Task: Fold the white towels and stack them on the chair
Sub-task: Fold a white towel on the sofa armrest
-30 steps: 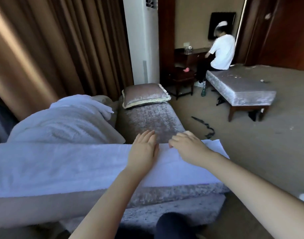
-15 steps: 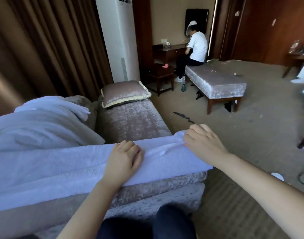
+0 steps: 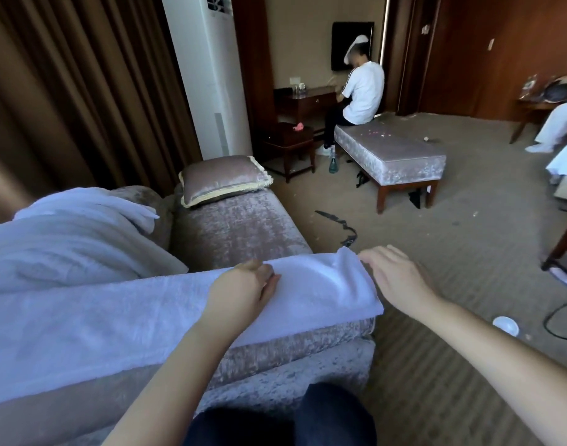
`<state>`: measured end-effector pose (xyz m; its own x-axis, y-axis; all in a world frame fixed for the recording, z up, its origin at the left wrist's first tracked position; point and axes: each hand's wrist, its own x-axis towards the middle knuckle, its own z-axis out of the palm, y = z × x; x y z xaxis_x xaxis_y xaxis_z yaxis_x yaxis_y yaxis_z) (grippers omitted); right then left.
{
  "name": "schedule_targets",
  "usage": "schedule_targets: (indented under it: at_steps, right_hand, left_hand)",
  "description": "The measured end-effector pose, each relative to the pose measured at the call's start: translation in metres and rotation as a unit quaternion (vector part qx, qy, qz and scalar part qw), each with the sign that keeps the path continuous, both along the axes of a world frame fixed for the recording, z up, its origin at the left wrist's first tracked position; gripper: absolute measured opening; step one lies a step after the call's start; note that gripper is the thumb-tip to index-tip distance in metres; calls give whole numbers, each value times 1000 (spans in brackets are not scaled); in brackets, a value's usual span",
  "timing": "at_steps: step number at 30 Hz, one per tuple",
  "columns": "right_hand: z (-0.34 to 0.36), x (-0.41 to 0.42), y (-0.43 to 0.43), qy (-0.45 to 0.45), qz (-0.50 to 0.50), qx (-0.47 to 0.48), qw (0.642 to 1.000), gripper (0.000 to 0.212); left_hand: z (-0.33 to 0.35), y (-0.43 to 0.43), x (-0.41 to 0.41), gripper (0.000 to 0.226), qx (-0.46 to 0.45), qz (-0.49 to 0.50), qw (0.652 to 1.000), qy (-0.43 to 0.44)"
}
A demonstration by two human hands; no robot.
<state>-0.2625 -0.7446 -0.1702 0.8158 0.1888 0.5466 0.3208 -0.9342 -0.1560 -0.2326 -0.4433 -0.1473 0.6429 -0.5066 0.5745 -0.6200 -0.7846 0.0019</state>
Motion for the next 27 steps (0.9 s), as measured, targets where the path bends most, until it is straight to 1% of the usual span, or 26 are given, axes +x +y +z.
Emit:
schedule_targets:
  at_steps: [1,2,3,4,6,8,11,14,16,20,22,25,27]
  right_hand:
    - [3,9,-4,48,-33,55,997,38]
    - [5,17,-8,91,-38,86,991,41]
    - [7,25,-10,126,-25,91,988,43]
    - [7,31,-11,165,-2,99,981,44]
    - [8,41,-8,227,52,117,966,42]
    - [5,53,-7,242,68,132,959,39]
    - [-1,64,-11,240,71,167,954,45]
    - [-5,69,-15,263,93,229,933,35]
    - [-4,72,-13,278,111,269,915,32]
    - [-3,83,-11,309,154,279,896,25]
    - [2,88,-13,304,141,319,886,24]
    - [5,94,-18,266,104,403,869,22]
    - [0,96,-16,260,77,416,868,20]
  left_hand:
    - [1,-6,7,31,-5,6,1000,6]
    - [2,-12,13,21,-6,10,1000,16]
    - [2,-18,19,13,-4,19,999,30]
    - [3,-25,24,12,3,34,998,49]
    - [4,-36,36,22,25,61,994,88]
    - [4,-43,48,26,37,71,990,119]
    - [0,-46,60,28,50,71,985,151]
    - [-4,-49,67,27,65,74,978,185]
    - [-4,-51,70,23,53,70,975,202]
    - [2,-50,74,21,14,58,978,199]
    - [4,-48,75,22,0,58,978,199]
    - [4,-45,78,19,-35,61,978,197]
    - [0,-46,79,17,-29,61,976,207]
